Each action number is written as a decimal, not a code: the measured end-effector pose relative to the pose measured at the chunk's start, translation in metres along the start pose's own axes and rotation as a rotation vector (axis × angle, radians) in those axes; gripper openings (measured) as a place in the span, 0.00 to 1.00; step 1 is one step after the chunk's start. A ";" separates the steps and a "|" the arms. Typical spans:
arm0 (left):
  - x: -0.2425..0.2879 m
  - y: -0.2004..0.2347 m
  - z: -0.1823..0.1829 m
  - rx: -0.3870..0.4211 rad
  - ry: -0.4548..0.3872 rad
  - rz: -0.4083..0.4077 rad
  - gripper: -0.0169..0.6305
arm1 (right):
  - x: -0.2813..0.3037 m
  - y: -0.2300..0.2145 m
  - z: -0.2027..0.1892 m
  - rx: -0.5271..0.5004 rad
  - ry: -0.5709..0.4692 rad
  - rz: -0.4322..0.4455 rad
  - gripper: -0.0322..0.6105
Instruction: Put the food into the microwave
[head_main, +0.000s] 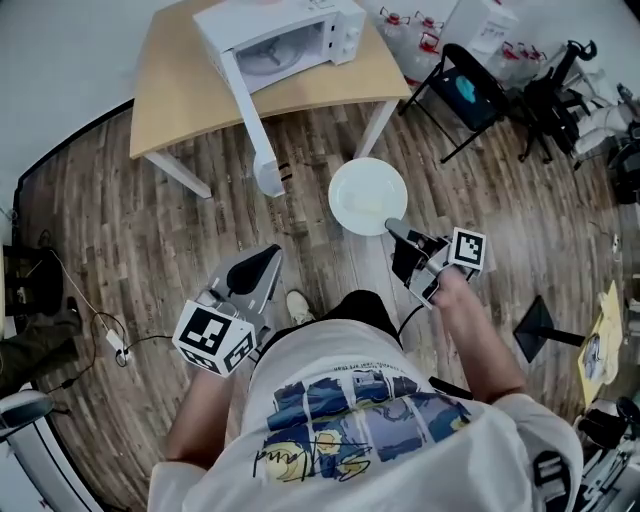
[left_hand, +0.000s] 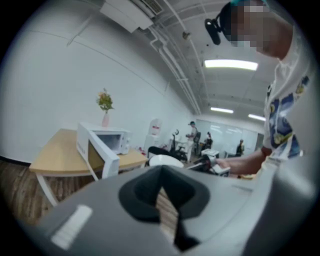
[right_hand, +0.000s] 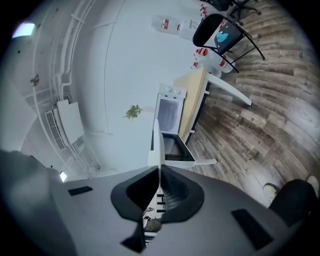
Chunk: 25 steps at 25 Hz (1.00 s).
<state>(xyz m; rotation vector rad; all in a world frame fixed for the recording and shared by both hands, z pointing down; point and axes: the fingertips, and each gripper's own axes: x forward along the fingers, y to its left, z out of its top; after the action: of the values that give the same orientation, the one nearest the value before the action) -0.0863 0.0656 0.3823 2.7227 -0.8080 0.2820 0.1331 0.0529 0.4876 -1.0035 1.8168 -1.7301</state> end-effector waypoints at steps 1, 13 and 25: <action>-0.003 0.010 0.003 0.002 -0.003 0.002 0.04 | 0.011 0.001 0.005 0.007 -0.014 -0.001 0.07; -0.008 0.088 0.026 -0.013 -0.040 0.062 0.04 | 0.121 0.003 0.082 0.006 -0.053 -0.031 0.07; 0.039 0.169 0.075 -0.015 -0.035 0.196 0.04 | 0.263 -0.014 0.175 0.019 0.039 -0.048 0.07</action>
<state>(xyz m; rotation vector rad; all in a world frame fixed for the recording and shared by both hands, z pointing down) -0.1401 -0.1140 0.3586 2.6440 -1.0850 0.2688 0.0966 -0.2597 0.5239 -1.0203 1.8104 -1.8043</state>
